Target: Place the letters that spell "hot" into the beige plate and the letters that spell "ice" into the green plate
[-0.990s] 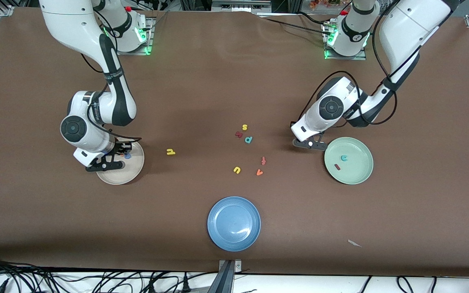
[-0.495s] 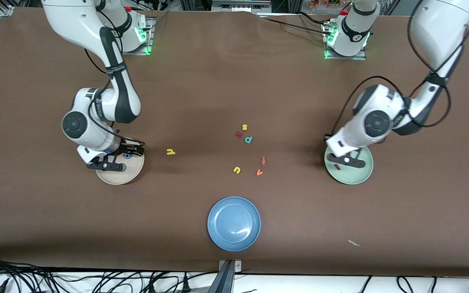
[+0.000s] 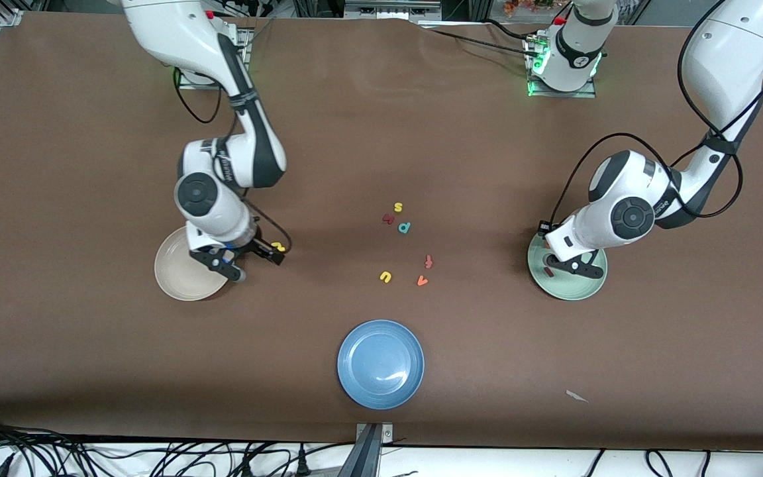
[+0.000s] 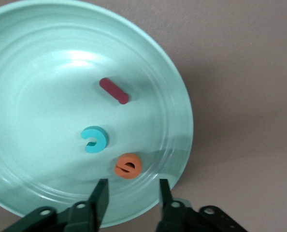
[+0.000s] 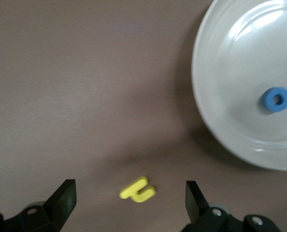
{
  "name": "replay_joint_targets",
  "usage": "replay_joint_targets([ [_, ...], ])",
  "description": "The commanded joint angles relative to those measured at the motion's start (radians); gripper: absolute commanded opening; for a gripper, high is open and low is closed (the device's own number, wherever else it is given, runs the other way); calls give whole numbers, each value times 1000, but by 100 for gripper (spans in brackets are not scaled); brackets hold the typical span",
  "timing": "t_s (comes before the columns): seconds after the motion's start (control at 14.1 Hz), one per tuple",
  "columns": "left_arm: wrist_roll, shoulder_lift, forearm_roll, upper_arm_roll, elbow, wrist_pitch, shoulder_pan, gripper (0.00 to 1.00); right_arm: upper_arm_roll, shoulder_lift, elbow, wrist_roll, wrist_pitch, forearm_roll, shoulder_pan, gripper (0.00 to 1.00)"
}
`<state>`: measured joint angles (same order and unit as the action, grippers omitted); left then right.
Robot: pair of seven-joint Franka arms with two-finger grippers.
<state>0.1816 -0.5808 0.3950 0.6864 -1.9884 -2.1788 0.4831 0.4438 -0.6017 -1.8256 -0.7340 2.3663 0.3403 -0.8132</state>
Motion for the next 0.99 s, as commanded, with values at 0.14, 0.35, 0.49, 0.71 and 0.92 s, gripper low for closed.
replay_joint_targets([
  [0.14,-4,47,30,15,86,60,5,100,9,-95,162,-125,-116,40,17,100],
  [0.35,-2,49,19,60,296,338,-9,100,10,-96,166,-130,-140,49,22,100],
  [0.49,-4,49,18,90,431,497,-9,100,10,-95,166,-134,-150,49,22,100],
  [0.71,-5,50,15,117,569,626,-9,100,10,-95,164,-210,-160,49,19,100],
  [0.92,-30,134,-93,90,639,662,-15,100,12,-99,161,-355,-163,40,2,100],
])
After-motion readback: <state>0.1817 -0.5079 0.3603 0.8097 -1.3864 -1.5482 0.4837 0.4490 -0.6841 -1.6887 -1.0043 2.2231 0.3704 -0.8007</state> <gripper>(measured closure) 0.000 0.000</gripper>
